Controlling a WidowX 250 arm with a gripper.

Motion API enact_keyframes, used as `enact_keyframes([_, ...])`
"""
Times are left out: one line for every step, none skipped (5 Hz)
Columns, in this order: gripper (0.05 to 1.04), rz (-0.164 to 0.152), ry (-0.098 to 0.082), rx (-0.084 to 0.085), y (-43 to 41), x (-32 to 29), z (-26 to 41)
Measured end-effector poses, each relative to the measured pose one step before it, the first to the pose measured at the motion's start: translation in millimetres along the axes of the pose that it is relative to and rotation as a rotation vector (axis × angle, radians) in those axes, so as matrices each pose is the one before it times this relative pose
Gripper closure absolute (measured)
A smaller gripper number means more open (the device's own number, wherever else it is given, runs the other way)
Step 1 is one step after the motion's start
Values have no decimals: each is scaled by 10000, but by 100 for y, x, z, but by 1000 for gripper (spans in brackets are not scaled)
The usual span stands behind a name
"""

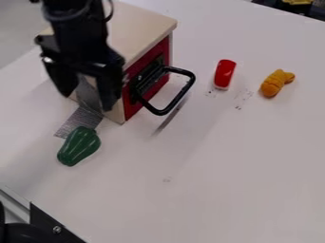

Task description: Move the green pepper to the middle of the table in front of the drawer

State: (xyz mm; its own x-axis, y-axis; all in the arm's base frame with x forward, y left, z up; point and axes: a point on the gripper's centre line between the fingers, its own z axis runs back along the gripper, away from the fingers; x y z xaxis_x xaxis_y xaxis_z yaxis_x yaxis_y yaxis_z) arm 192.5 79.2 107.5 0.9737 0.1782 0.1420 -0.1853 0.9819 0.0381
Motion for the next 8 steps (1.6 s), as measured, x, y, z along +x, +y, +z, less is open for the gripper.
enact_keyframes([83,-11,422,286,1542,-876,-2910])
enact_keyframes([83,-187,438,266,707,267,-2556])
enact_keyframes([83,91,348,226,412,141,-1820])
enact_keyframes([83,59,487,135,254,64,-1688])
enact_keyframes([83,225,298,99,-3,-53,-1403])
enact_keyframes([84,291,-68,158,-74,143,-554])
enact_keyframes([121,23,43,78,176,402,-232])
enact_keyframes([247,46,43,-18,-87,-243,-138])
